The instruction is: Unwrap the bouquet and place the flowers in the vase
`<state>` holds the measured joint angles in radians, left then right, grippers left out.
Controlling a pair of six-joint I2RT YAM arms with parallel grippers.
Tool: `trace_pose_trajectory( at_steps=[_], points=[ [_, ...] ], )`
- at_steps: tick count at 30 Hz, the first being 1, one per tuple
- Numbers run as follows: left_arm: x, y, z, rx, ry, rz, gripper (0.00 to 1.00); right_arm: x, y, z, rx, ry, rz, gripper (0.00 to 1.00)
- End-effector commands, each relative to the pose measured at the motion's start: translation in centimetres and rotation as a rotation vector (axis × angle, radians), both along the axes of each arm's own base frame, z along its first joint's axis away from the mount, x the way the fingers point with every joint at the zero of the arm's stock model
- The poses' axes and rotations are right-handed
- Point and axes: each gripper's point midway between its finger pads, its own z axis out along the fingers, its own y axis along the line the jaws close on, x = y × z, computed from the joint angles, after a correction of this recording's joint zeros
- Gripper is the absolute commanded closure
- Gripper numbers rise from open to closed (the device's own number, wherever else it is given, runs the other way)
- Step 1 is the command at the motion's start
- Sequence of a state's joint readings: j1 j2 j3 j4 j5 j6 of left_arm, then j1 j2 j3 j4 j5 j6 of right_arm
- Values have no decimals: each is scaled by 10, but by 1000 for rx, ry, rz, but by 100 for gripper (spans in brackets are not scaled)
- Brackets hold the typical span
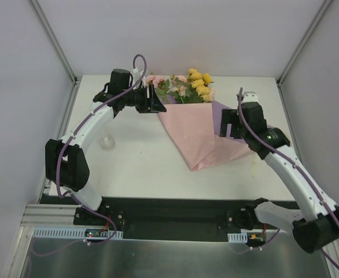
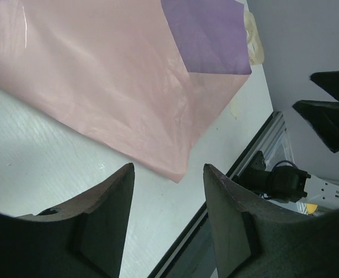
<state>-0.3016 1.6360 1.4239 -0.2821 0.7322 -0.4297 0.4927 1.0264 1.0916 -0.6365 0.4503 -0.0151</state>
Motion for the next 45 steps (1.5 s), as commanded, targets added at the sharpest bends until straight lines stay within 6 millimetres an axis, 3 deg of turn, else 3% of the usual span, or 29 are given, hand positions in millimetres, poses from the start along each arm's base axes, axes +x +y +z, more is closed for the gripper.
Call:
trace_pose_trajectory(
  at_steps=[1,4,9,12,15,17,20,22,25,27,28,30,31,33,34,35,37,39,40,41,45],
  points=[
    [-1,-4,-2,-7,-17,-26,50,2,95,-56,384,314,326,4],
    [-1,-6,-6,-3,-11,-34,50,6,111,-97,486,391,327,4],
    [-4,-10,-3,-16,-12,-54,49,10,115,-152,624,482,268,4],
    [-5,-10,-2,-16,-14,-53,49,13,119,-167,662,500,267,4],
    [-4,-9,-2,-12,-18,-51,49,23,126,-168,682,485,294,4],
    [-3,-8,-1,-10,-25,-46,48,28,133,-164,688,463,329,3],
    [-4,-9,1,-16,-24,-50,49,36,147,-143,644,389,411,3],
    [-4,-7,4,-11,-37,-39,49,43,159,-120,624,322,467,4],
    [-1,3,10,37,-95,15,49,36,192,-90,553,256,586,4],
    [3,14,12,91,-141,58,49,12,221,-81,484,256,711,4],
    [6,24,20,132,-186,117,49,11,235,-67,465,222,747,4],
    [9,40,25,188,-229,186,49,-17,267,-66,438,249,860,4],
    [12,57,37,227,-280,271,48,-36,282,-66,451,277,925,4],
    [12,74,43,278,-325,342,47,-52,297,-69,480,318,989,4],
    [10,86,56,295,-368,394,47,-70,305,-68,512,358,1047,4],
    [12,99,60,332,-390,462,47,-78,308,-73,527,390,1074,4],
    [8,108,68,337,-426,503,45,-95,310,-73,561,432,1137,4],
    [7,100,67,310,-432,468,44,-97,303,-76,553,427,1130,4],
    [7,94,65,293,-422,438,43,-95,297,-69,557,400,1122,4],
    [1,75,68,231,-413,339,43,-92,293,-67,560,391,1106,4],
    [5,26,29,137,-246,101,50,-50,259,-51,583,320,898,4]
  ],
)
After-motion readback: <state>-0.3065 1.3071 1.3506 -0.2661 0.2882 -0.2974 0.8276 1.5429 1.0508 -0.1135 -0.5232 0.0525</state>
